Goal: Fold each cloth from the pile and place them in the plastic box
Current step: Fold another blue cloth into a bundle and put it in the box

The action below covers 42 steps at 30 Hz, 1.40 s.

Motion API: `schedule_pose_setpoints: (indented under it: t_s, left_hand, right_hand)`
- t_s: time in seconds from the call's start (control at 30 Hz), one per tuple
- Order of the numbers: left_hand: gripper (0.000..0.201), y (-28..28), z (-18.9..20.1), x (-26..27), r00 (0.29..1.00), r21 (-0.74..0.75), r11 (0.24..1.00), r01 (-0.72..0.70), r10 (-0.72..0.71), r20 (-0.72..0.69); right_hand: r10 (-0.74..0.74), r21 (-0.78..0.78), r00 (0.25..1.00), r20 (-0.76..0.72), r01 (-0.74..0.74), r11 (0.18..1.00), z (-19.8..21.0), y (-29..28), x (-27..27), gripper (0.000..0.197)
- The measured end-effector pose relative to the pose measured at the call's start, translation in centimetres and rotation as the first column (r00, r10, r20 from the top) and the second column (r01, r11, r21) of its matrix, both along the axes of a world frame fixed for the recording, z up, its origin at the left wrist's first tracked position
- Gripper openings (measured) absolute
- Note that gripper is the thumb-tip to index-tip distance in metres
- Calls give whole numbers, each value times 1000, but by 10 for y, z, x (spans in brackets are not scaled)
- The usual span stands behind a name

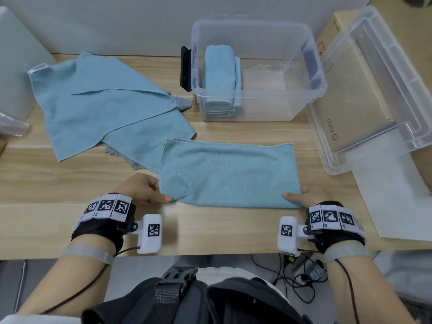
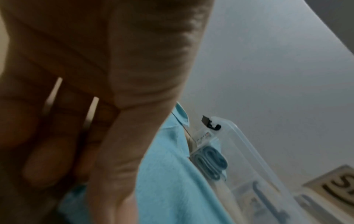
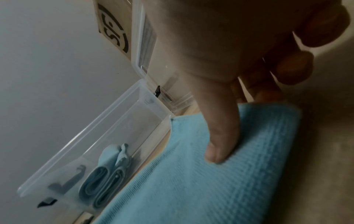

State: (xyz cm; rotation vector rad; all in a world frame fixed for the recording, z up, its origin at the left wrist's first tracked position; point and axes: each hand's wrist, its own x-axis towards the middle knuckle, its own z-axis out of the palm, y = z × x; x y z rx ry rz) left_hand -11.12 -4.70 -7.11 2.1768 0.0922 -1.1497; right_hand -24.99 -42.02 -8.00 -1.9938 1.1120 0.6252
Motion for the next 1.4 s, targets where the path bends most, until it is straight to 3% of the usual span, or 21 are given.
schedule_pose_setpoints:
  t_s: [0.17,0.4,0.47,0.6,0.77,0.97,1.2,1.4]
  left_hand:
    - [31,0,1,0,997,111,993,32,-40,69]
    - [32,-7,11,-4,977,160,972,173,-149,-151]
    - [34,-8,13,0,983,142,980,141,-122,-137]
    - [32,-11,8,15,997,80,996,-47,43,58]
    - [23,-29,-1,29,920,-168,937,-307,337,198]
    - [24,-37,-17,36,858,-247,896,-368,429,281]
    - [22,-34,-23,39,829,-313,846,-431,508,234]
    - [22,-38,-27,42,812,-246,853,-461,517,271]
  right_hand:
    - [124,-120,987,-105,-137,983,11,-2,-2,42]
    - [195,-185,947,-255,-246,951,11,-9,0,43]
    - [177,-211,963,-201,-219,953,16,-8,6,36]
    - [103,-259,992,69,-82,962,21,0,31,30]
    - [32,-283,951,308,60,957,7,19,66,53]
    - [-193,-222,905,380,292,930,-17,16,78,35]
    - [-172,-277,910,376,288,917,-17,10,80,18]
    - [-222,-299,917,333,326,897,-17,10,86,10]
